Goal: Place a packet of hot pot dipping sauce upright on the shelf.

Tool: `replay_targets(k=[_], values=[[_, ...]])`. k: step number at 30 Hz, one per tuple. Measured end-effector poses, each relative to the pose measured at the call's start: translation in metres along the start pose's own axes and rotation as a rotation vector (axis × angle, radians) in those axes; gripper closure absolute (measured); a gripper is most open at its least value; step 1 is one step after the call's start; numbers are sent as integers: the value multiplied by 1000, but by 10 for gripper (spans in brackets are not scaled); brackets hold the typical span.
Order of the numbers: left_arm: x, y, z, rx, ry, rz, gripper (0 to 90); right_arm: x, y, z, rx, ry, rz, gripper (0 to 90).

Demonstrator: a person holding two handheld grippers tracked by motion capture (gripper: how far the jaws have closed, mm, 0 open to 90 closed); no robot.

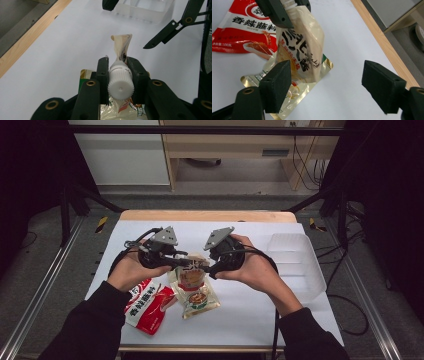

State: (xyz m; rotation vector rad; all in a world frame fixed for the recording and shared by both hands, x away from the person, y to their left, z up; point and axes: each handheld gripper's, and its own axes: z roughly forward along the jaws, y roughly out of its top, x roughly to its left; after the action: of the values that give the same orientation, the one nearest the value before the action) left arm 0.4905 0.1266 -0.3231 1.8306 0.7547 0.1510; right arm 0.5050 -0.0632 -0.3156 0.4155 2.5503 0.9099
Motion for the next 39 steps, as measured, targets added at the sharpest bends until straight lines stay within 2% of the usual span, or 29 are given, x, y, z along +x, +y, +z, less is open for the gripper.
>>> replay_targets(k=[2,3,5,7,8,9,15,23,29,34,39], values=[[2,0,0,0,1,-1,735,-3,0,1,12,29,11,163],[3,1,0,2,-1,4,735,-7,0,2,19,45,2,178],[3,1,0,1,0,2,735,-8,0,2,20,47,3,200],[3,0,1,7,3,9,735,-10,1,3,39,62,-2,280],[3,0,1,7,3,9,735,-10,1,3,39,62,-2,280],[2,0,2,5,5,5,735,-10,2,4,57,72,-9,319],[0,0,5,4,3,4,735,-8,2,6,69,92,-10,395],[-6,-2,9,8,-7,11,735,-6,4,7,87,105,-42,504],[-10,-2,11,6,-19,14,735,-5,6,9,97,134,-48,591],[-11,-3,12,0,-21,8,734,-5,9,11,118,151,-50,782],[-9,-3,12,4,-23,9,732,-3,10,9,127,149,-53,870]])
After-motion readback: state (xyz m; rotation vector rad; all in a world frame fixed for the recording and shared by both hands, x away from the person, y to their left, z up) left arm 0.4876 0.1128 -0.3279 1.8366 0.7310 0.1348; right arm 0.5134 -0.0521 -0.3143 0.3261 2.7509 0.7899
